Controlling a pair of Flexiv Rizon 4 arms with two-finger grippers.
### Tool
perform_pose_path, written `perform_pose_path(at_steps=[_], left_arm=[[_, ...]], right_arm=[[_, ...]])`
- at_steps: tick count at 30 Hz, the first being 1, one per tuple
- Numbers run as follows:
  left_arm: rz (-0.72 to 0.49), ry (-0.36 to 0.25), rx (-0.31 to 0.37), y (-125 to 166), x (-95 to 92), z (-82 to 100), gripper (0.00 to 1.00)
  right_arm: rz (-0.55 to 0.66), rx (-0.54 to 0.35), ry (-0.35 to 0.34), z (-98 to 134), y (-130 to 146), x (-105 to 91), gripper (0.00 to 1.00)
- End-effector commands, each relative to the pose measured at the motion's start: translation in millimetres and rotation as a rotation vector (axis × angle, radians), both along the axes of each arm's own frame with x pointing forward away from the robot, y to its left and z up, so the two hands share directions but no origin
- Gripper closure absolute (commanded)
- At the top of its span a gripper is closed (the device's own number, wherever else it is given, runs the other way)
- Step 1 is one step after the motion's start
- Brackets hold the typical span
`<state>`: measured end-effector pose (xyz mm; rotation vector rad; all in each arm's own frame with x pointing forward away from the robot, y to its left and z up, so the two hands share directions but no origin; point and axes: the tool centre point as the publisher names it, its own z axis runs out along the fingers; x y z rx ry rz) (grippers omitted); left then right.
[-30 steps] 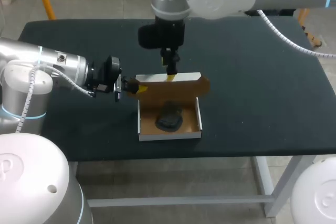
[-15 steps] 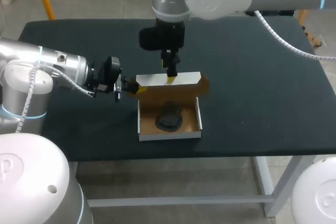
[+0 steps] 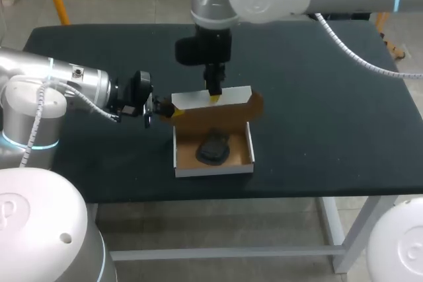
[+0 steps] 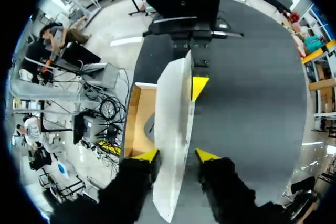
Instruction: Assemble the packaging by folding the flat box into shape, placing the metal phone stand inside, and closing the box properly
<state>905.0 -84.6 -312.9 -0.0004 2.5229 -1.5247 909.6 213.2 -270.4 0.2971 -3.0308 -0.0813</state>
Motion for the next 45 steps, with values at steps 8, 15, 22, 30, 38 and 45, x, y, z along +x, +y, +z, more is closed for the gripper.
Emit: perform_pose_path(at_steps=[8, 15, 22, 30, 38, 45], left_arm=[[-0.002, 0.000, -0.001, -1.1, -1.7, -0.6, 1.00], [-0.002, 0.000, -0.001, -1.1, -1.7, -0.6, 1.00], [-0.002, 0.000, -0.001, -1.1, -1.7, -0.6, 1.00], [-0.002, 0.000, -0.001, -1.1, -1.7, -0.6, 1.00], [-0.002, 0.000, -0.001, -1.1, -1.7, -0.6, 1.00], [-0.002, 0.000, -0.001, -1.1, -1.7, -0.6, 1.00]], right_arm=[[0.009, -0.017, 0.010, -5.3, 6.0, 3.3, 1.00], [0.003, -0.014, 0.007, -4.4, 6.0, 0.5, 1.00], [-0.017, 0.033, -0.008, 18.6, 1.5, -3.6, 0.00], [-0.138, 0.081, -0.014, 46.5, -10.3, 2.0, 0.00], [-0.368, 0.094, -0.008, 62.6, -22.2, 14.6, 0.00], [-0.473, 0.062, -0.070, 71.4, -30.3, 16.6, 0.00]])
